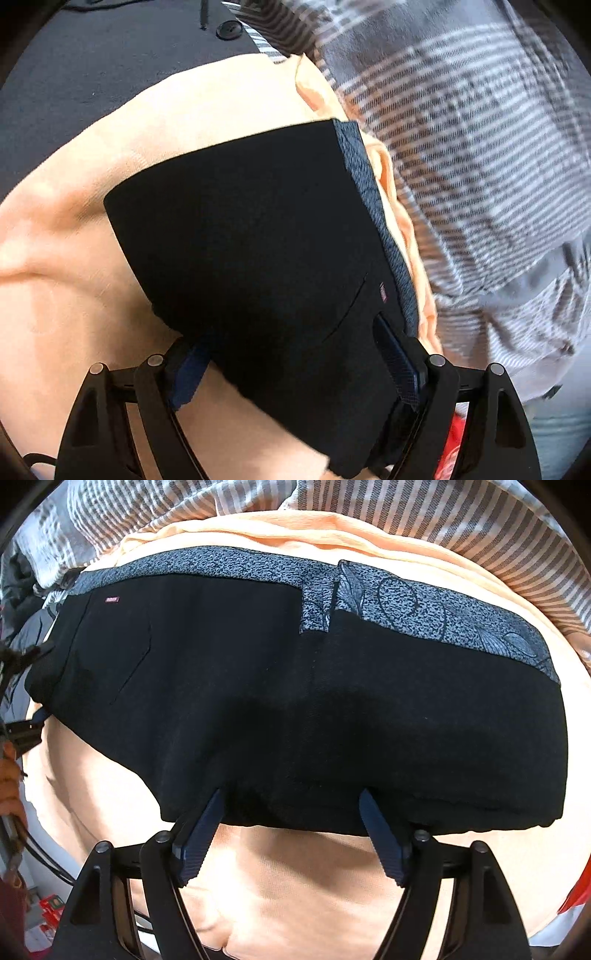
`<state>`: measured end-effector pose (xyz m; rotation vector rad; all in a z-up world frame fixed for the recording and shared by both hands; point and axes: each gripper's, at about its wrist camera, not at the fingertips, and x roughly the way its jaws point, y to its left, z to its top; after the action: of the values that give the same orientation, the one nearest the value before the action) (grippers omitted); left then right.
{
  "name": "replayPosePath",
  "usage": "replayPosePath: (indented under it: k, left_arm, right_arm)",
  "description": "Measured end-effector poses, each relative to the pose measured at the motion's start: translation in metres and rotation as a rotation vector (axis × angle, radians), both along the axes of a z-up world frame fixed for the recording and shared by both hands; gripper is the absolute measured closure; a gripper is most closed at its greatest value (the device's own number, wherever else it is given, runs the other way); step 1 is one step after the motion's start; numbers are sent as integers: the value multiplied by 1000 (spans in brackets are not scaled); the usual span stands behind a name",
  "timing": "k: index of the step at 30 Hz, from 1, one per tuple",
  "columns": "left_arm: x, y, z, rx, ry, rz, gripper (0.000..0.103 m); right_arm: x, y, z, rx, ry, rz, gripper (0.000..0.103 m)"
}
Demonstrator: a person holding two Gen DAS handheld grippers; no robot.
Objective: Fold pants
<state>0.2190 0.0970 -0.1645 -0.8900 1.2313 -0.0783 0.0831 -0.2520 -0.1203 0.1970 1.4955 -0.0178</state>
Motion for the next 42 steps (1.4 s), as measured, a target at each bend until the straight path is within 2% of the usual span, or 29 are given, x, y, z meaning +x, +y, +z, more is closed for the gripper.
replayPosePath:
  k: [3, 6, 10, 11, 12, 13, 16, 20, 24, 27, 30, 34, 37, 40, 42]
  left_arm:
    - [-2, 0, 3, -35, -22, 38, 19]
    - [1, -8, 8, 2, -41, 8, 19]
    - [7, -13, -2, 39, 8, 8, 22]
    - [8, -14, -1, 66, 20, 9, 34]
    - [9, -15, 1, 118, 46, 3, 55]
    - [10, -15, 1, 155, 65, -4, 66]
    - [11, -13, 7, 168, 72, -19, 76]
    - [11, -42, 35, 351, 2, -122, 79]
    - [8, -76, 61, 539, -73, -241, 79]
    - [7, -95, 71, 632, -112, -313, 79]
    - [7, -106, 76, 683, -138, -352, 79]
    - [6, -119, 83, 742, -172, -390, 79]
    - [3, -130, 85, 785, -198, -420, 79]
    - [2, -137, 89, 809, -220, -436, 79]
    - [2, -141, 91, 819, -229, -444, 79]
  right_arm:
    - [-8, 2, -1, 0, -7, 2, 24]
    - [-10, 6, -2, -3, -12, 7, 23]
    - [-10, 11, 0, -7, -11, 7, 22]
    - [-10, 10, 0, -2, -11, 2, 22]
    - [-9, 8, 1, 6, -13, -4, 22]
    - [-8, 6, 2, 6, -14, -6, 24]
    - [-6, 3, 15, 8, -17, -3, 34]
    - [7, -5, 50, 59, -59, -19, 35]
    - [47, -8, 92, 186, -89, -3, 34]
    - [89, -1, 114, 284, -91, 37, 25]
    - [133, 30, 129, 382, -61, 103, 22]
    - [188, 87, 131, 424, 22, 229, 20]
    - [215, 141, 128, 395, 88, 330, 19]
    - [228, 191, 125, 366, 162, 486, 18]
    - [235, 221, 113, 291, 211, 573, 18]
